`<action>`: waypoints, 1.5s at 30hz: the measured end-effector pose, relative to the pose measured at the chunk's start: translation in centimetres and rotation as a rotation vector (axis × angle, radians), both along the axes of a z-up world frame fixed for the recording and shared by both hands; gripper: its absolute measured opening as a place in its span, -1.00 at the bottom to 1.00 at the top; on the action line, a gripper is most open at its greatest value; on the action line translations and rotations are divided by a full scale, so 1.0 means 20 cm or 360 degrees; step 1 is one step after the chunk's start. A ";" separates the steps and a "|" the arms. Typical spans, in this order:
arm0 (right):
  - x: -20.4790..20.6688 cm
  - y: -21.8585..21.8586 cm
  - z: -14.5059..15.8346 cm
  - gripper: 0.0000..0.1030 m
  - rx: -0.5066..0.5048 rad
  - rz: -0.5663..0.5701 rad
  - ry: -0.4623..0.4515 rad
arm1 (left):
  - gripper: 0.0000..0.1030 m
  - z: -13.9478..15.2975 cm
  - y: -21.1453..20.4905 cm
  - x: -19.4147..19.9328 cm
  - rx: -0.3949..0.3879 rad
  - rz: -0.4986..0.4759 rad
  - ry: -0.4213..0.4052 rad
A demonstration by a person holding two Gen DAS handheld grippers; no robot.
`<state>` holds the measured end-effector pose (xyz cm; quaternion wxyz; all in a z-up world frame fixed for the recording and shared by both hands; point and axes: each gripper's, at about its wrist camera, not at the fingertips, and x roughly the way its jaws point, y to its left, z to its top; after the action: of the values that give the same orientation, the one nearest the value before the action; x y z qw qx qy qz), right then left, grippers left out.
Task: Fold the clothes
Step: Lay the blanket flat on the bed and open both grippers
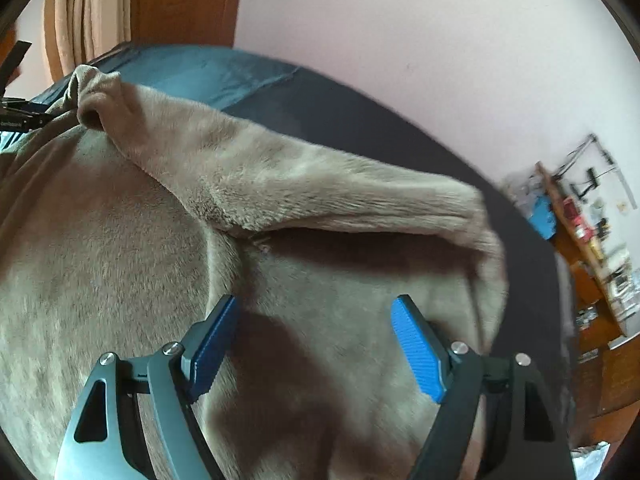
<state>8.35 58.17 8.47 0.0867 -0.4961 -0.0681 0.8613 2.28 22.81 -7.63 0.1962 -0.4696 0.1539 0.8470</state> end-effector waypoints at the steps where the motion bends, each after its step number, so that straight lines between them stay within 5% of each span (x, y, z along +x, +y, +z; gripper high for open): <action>1: -0.03 0.01 -0.02 0.58 -0.0029 -0.0005 -0.0017 | 0.23 0.00 0.02 -0.01 -0.0017 0.0005 0.0006; 8: -0.25 0.10 -0.05 0.58 -0.0251 -0.0036 0.0027 | 0.23 0.01 0.19 -0.17 -0.0143 -0.0021 0.0052; 16: -0.48 0.33 0.07 0.58 -0.0424 -0.0252 0.0349 | 0.24 -0.01 0.21 -0.38 0.0142 0.0183 -0.0059; 21: -0.60 0.36 -0.10 0.59 -0.0399 -0.0294 0.0207 | 0.26 -0.04 0.23 -0.40 0.0149 0.0174 -0.0081; 29: -0.54 0.31 0.05 0.60 -0.0318 -0.0268 0.0291 | 0.27 0.06 0.11 -0.34 0.0273 0.0145 -0.0075; 35: -0.58 0.23 0.08 0.60 -0.0156 -0.0176 0.0089 | 0.27 0.08 0.25 -0.29 -0.0051 0.0016 0.0076; 38: -0.63 0.18 -0.03 0.60 -0.0093 -0.0152 -0.0031 | 0.27 0.09 0.31 -0.34 -0.0062 0.0037 0.0114; 45: -0.86 0.27 -0.02 0.60 -0.0128 -0.0279 0.0185 | 0.27 0.03 0.35 -0.55 0.0110 0.0143 -0.0035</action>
<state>-8.80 63.54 8.04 0.1457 -0.4523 0.0153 0.8797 -8.73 29.82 -6.95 0.1758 -0.4783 0.1010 0.8544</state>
